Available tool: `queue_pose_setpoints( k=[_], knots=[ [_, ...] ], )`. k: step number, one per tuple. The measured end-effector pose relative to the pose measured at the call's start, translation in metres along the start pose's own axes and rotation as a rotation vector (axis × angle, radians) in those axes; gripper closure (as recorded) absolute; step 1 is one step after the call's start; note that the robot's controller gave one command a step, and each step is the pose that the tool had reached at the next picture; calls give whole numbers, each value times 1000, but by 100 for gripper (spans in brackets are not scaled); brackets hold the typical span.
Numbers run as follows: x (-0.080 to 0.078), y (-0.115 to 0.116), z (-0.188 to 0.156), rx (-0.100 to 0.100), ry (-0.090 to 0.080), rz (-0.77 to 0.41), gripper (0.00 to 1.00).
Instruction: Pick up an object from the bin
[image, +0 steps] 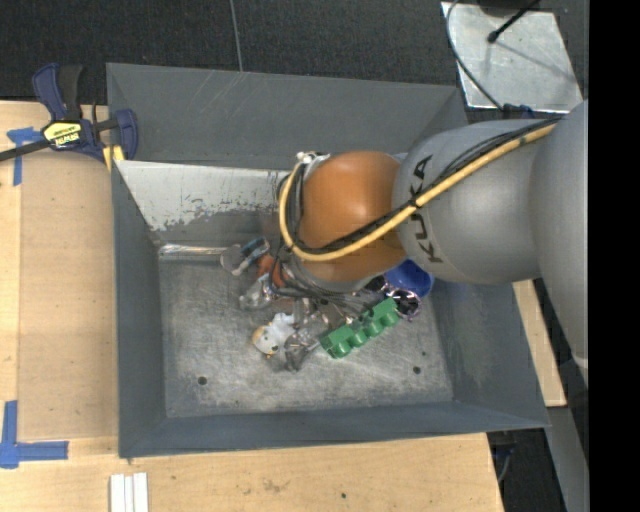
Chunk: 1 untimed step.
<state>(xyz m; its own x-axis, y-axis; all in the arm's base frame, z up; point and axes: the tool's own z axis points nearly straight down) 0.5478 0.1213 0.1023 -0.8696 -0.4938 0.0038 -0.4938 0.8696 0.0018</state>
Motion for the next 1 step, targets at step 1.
queue_pose_setpoints(
  k=[1],
  knots=[
    [6,-26,-13,3,-9,26,0]
  ],
)
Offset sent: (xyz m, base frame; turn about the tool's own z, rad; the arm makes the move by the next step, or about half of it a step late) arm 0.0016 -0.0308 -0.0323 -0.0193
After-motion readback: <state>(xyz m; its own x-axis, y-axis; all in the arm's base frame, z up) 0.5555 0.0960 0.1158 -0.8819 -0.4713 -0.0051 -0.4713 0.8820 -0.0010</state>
